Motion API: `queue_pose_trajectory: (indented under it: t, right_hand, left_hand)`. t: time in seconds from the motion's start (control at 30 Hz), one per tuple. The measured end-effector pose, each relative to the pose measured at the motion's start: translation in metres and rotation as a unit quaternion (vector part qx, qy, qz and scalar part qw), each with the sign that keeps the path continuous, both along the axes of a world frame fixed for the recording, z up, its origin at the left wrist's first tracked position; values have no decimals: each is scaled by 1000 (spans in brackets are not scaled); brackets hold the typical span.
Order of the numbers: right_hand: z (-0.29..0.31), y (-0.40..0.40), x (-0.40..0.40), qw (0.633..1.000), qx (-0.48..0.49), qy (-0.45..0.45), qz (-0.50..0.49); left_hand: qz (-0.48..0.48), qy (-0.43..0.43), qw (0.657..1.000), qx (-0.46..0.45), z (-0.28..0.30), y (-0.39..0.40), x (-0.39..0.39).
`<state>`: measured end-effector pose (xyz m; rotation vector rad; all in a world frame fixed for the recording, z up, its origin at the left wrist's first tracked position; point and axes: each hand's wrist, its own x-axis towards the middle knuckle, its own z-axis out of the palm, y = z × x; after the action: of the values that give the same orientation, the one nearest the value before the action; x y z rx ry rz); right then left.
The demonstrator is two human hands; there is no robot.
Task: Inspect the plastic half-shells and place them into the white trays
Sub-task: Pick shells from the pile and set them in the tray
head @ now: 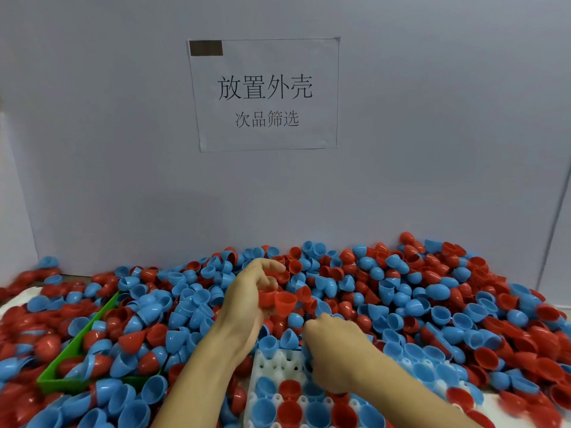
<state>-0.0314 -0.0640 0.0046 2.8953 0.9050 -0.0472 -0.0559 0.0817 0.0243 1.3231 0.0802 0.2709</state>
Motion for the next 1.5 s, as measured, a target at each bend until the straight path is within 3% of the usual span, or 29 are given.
queue_pose_trajectory:
  t: [0.17, 0.27, 0.33, 0.4, 0.47, 0.6, 0.77, 0.87, 1.07, 1.2, 1.37, 1.43, 1.5]
  right_hand:
    - [12, -7, 4, 998, 18, 53, -10]
    - [17, -19, 6, 994, 106, -19, -31]
    - [22, -21, 8, 959, 268, -73, -54]
    - [28, -18, 8, 890, 447, -56, -69]
    - [33, -13, 10, 860, 505, 10, -65]
    - [39, -11, 13, 902, 423, 52, -63]
    - [47, -22, 17, 887, 460, 47, 12]
    - [46, -25, 13, 891, 445, 51, 80]
    - [41, -22, 10, 892, 441, 40, 94]
    - [45, -23, 8, 891, 420, 121, 122]
    - [42, -15, 8, 914, 381, 65, 121]
    - [42, -14, 9, 937, 336, 35, 88]
    - [37, -11, 10, 965, 250, 29, 78]
  left_hand:
    - [-23, -5, 996, 81, 2, 5, -1]
    - [-21, -11, 989, 143, -1, 6, 0]
    - [22, -34, 972, 230, -4, 5, 1]
    - [64, -69, 942, 323, -6, 1, 1]
    - [60, -103, 923, 365, -6, -3, -1]
    - [11, -115, 910, 397, -3, -3, -4]
    - [-63, -104, 959, 257, 3, 12, -10]
    - [-133, -89, 970, 183, 5, 15, -14]
    - [-174, -58, 967, 177, 2, 16, -14]
    - [-161, -54, 963, 208, 2, 18, -12]
    - [-171, -30, 957, 233, -2, 19, -10]
    - [-85, -15, 937, 337, -6, 23, -6]
    - [-8, 10, 881, 473, -11, 28, -4]
